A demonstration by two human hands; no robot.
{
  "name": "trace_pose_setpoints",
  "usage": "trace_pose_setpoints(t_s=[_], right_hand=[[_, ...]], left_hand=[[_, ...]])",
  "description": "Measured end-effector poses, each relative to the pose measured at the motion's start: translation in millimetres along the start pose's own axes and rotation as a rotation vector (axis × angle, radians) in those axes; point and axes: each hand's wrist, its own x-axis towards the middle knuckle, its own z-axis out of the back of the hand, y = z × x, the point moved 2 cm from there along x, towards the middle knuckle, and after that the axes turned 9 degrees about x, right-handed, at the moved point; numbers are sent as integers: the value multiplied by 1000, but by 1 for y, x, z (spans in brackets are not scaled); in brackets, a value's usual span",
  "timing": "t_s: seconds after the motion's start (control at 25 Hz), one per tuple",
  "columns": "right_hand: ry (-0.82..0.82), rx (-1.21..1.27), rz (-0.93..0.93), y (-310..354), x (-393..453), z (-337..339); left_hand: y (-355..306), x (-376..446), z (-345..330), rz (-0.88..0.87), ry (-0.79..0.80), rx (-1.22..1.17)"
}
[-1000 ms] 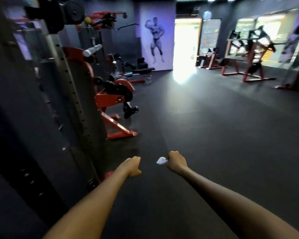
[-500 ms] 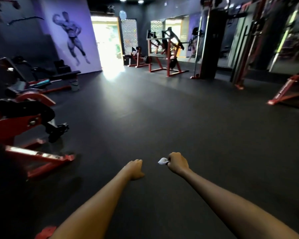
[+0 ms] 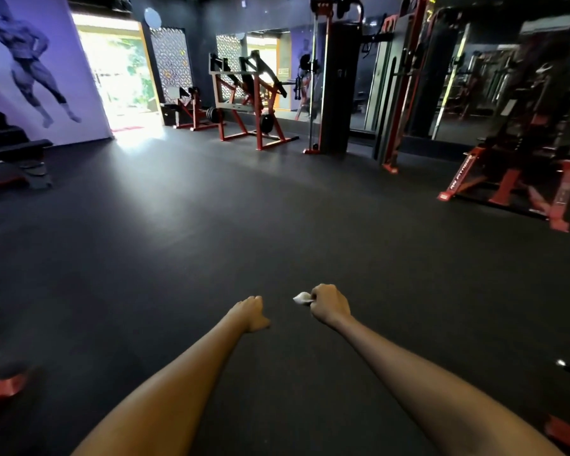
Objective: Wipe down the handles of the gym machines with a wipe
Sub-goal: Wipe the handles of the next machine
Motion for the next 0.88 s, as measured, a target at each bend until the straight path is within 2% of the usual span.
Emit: trace_pose_setpoints(t_s=[0.2,0.44,0.68,0.88], right_hand=[[-59,-12,-24,-14,134,16],[-89,-79,-174,-56,294,59],[-125,-171,-273,-129,421,118],[-207,-178,-341,-219,531,181]], left_hand=[[-8,149,50,-74,-23,27],[-48,334,130,-246,-44,176],[-142,482,176,-419,-67,310],[-244,616,209,-540,-84,297]])
